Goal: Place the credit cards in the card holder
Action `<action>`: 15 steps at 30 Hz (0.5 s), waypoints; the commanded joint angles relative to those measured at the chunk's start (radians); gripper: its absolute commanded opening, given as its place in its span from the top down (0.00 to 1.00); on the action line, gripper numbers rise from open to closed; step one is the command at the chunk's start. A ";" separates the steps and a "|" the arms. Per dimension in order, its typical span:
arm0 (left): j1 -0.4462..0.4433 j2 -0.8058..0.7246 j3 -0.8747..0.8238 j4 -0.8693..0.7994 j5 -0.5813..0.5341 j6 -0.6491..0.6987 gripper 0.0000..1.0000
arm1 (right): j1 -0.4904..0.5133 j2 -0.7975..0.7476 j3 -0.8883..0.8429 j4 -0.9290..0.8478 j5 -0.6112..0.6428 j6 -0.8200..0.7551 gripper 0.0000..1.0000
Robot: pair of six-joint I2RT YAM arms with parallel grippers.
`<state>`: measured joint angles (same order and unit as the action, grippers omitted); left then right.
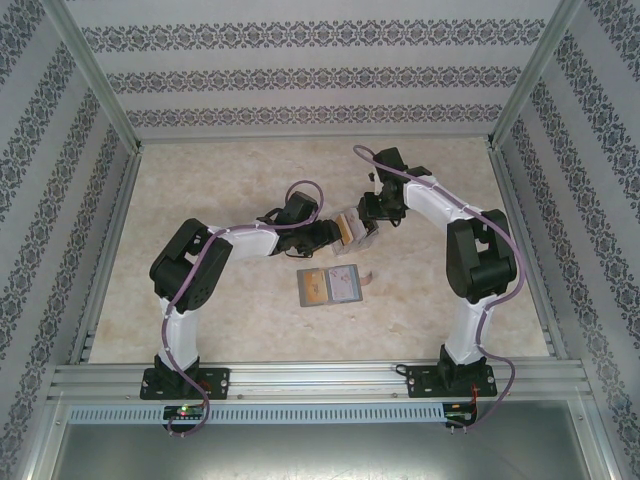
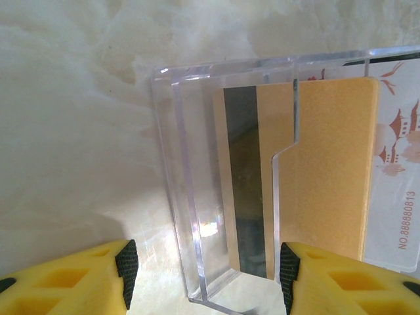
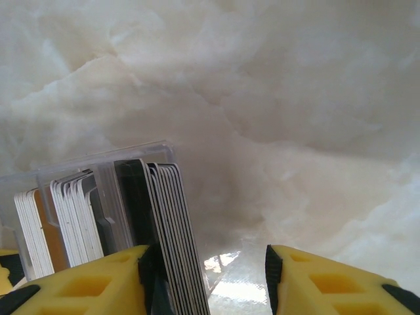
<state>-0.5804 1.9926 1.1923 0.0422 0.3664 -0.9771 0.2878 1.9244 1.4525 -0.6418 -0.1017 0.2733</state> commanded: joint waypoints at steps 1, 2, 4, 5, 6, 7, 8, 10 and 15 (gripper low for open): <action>0.012 0.021 0.015 -0.042 -0.006 0.008 0.40 | -0.007 -0.041 0.012 -0.033 0.099 -0.030 0.51; 0.012 0.022 0.017 -0.042 -0.006 0.007 0.40 | -0.005 -0.044 0.014 -0.036 0.098 -0.032 0.51; 0.013 0.021 0.017 -0.042 -0.007 0.006 0.40 | -0.005 -0.045 0.014 -0.036 0.098 -0.035 0.52; 0.013 0.022 0.016 -0.039 -0.006 0.006 0.40 | -0.004 -0.044 0.016 -0.040 0.098 -0.038 0.52; 0.012 0.022 0.017 -0.041 -0.005 0.007 0.41 | -0.004 -0.044 0.016 -0.041 0.099 -0.039 0.53; 0.013 0.021 0.017 -0.040 -0.004 0.006 0.41 | -0.003 -0.044 0.017 -0.042 0.099 -0.039 0.53; 0.012 0.021 0.018 -0.039 -0.005 0.006 0.41 | -0.002 -0.044 0.017 -0.044 0.102 -0.040 0.53; 0.011 0.022 0.015 -0.039 -0.004 0.004 0.41 | 0.001 -0.047 0.016 -0.044 0.102 -0.045 0.54; 0.013 0.023 0.015 -0.036 -0.004 0.002 0.41 | 0.005 -0.051 0.020 -0.045 0.122 -0.054 0.56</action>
<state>-0.5804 1.9930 1.1965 0.0418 0.3664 -0.9771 0.2928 1.9072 1.4540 -0.6521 -0.0559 0.2428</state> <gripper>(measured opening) 0.590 0.446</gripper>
